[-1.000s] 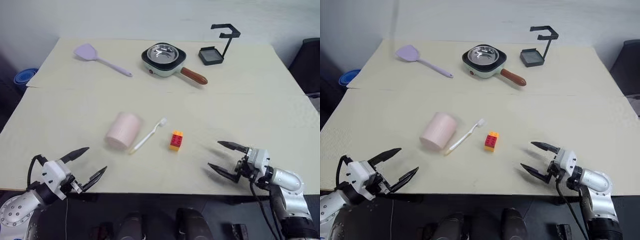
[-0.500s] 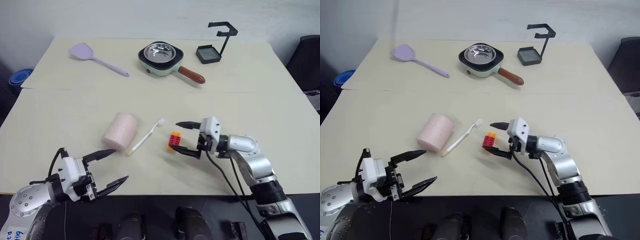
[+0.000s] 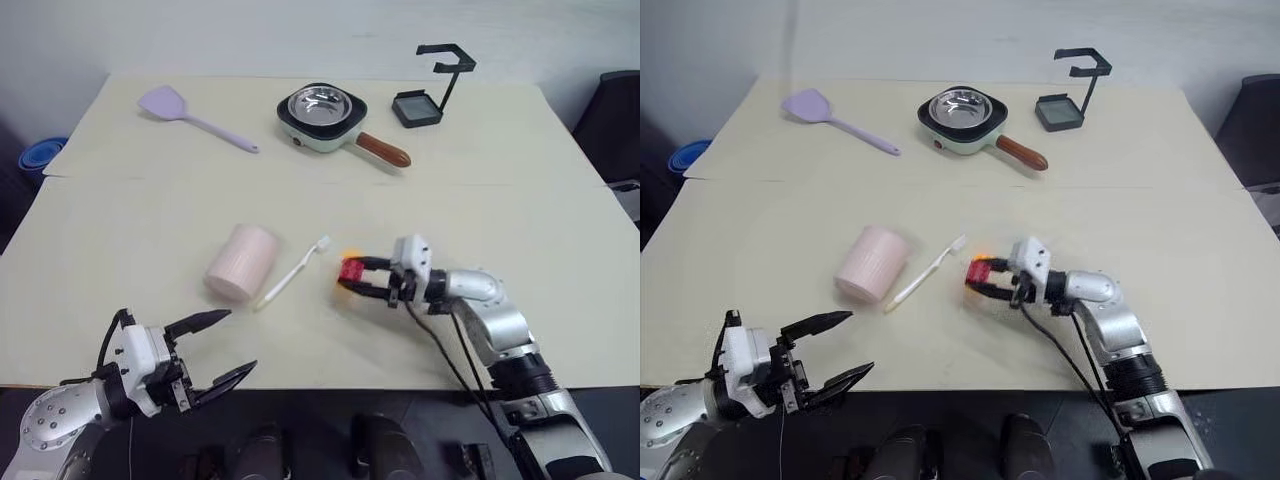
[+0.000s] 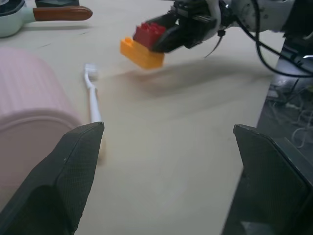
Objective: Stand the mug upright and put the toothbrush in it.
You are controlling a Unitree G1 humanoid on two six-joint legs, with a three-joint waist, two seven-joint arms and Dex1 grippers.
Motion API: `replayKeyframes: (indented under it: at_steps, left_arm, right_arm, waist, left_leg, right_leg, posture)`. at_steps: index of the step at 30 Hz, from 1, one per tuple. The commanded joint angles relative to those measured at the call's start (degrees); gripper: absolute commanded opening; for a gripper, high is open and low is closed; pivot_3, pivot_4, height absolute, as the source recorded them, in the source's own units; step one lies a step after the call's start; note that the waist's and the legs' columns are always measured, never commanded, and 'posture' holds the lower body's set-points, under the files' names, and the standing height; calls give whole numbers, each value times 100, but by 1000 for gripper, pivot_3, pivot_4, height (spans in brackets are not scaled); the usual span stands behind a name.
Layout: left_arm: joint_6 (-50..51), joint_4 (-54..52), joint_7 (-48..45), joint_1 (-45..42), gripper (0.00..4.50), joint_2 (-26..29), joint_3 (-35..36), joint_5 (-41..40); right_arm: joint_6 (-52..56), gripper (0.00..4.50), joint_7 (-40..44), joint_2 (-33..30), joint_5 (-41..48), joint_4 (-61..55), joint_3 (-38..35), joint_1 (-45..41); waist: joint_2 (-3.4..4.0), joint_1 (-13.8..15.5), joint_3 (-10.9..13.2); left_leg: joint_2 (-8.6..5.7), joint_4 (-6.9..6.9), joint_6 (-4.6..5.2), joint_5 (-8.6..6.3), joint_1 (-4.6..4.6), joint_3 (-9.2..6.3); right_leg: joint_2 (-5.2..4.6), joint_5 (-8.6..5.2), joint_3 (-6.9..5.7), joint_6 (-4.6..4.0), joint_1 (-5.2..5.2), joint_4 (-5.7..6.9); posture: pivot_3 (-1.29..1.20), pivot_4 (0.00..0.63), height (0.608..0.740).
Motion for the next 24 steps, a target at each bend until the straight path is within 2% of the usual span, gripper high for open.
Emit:
replayKeyframes:
  at_steps: [1, 6, 8, 11, 19, 20, 24]
  left_arm:
    - [149, -414, 157, -104, 4500, 7, 57, -266]
    - [308, -567, 479, -372, 4500, -180, -180, -242]
    - [330, -568, 506, -392, 4500, -203, -202, -210]
    - [339, -504, 514, -379, 4500, -233, -159, -246]
    - [463, -303, 565, -131, 4500, -166, 745, -498]
    - [476, -263, 528, 22, 4500, -175, 937, -549]
    - [496, 9, 562, 433, 4500, -247, 1590, -673]
  right_arm:
    - [-41, 1500, -125, -696, 86, 863, -887, -254]
    - [-657, 1500, -666, -1257, -270, 4035, -1430, -1281]
    - [-834, 1500, -699, -1266, -333, 4800, -1524, -1618]
    - [-419, 1500, -1031, -1165, 3, 5607, -2027, -2110]
    - [-1082, 4239, -303, -1411, -129, 5308, -2113, -1924]
    - [-1377, 4452, -117, -1456, -91, 5121, -2150, -1838]
    - [-1912, 4452, 675, -1451, 71, 4239, -2093, -1445]
  waist:
    - [0, 10, 0]
    - [1, -42, 0]
    - [5, -109, 2]
    - [28, -186, 16]
    - [39, -139, 22]
    - [39, -128, 22]
    - [52, -91, 30]
  left_leg:
    - [-3, 1, 2, 0, 0, -1]
    - [-5, 1, 6, 1, 10, 6]
    - [6, -6, 0, 3, 13, 12]
    - [18, -12, -9, 8, 14, 22]
    - [15, -6, -8, 9, 9, 17]
    - [14, -6, -8, 8, 7, 16]
    - [15, -8, -7, 7, 6, 15]
  right_leg:
    - [-2, 0, 0, 0, 2, 0]
    - [4, 0, 2, 1, 10, -10]
    - [16, -1, 4, -1, 9, -7]
    - [29, -1, 7, -2, 6, -8]
    - [21, 0, 7, 0, 6, -6]
    - [20, 0, 6, 0, 6, -6]
    - [21, 0, 5, 0, 5, -15]
  posture:
    - [0, 150, 740]
    - [0, 150, 740]
    - [0, 150, 740]
    - [0, 150, 740]
    - [0, 150, 740]
    - [0, 150, 740]
    - [0, 150, 740]
